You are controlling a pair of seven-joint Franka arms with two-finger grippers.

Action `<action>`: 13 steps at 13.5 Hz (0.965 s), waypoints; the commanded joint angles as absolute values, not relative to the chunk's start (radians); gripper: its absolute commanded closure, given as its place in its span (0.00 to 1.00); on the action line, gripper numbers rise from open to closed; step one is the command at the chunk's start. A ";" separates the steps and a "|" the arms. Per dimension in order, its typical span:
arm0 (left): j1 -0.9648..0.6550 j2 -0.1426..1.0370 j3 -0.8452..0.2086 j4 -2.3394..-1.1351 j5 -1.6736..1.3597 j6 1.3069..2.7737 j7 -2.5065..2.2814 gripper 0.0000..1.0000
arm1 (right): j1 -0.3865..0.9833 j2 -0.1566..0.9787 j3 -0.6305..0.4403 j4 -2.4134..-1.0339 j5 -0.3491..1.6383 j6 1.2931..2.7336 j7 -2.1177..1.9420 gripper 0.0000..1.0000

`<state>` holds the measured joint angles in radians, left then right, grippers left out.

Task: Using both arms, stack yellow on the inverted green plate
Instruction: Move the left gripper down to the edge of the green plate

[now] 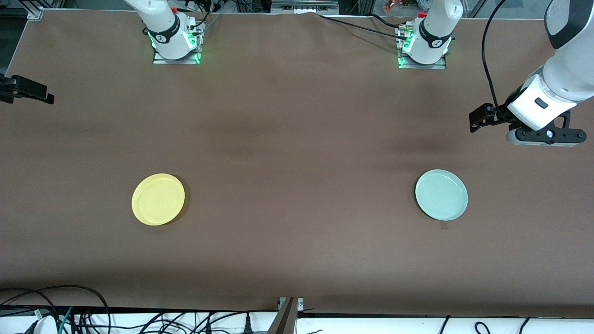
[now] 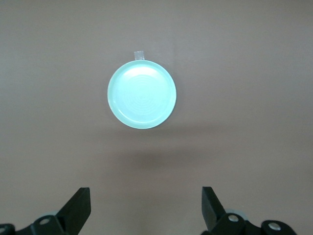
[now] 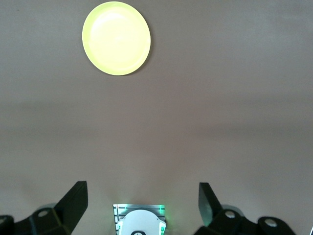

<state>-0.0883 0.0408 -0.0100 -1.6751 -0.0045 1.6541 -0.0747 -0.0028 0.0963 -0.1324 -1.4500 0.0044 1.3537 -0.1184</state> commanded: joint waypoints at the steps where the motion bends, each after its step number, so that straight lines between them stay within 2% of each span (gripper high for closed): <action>1: -0.084 0.060 -0.009 -1.632 -0.037 1.628 -0.071 0.00 | 0.003 0.101 -0.123 -1.433 -0.006 1.347 -0.115 0.00; 8: -0.084 0.069 -0.009 -1.632 -0.028 1.626 -0.067 0.00 | 0.012 0.086 -0.098 -1.437 -0.002 1.347 -0.107 0.00; 13: -0.077 0.132 -0.003 -1.617 -0.020 1.612 -0.045 0.00 | 0.018 0.078 -0.078 -1.445 -0.002 1.350 -0.104 0.00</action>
<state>-0.0886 0.0872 -0.0102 -1.6675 -0.0087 1.6433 -0.0738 0.0163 0.0910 -0.0843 -1.4447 0.0045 1.3539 -0.1170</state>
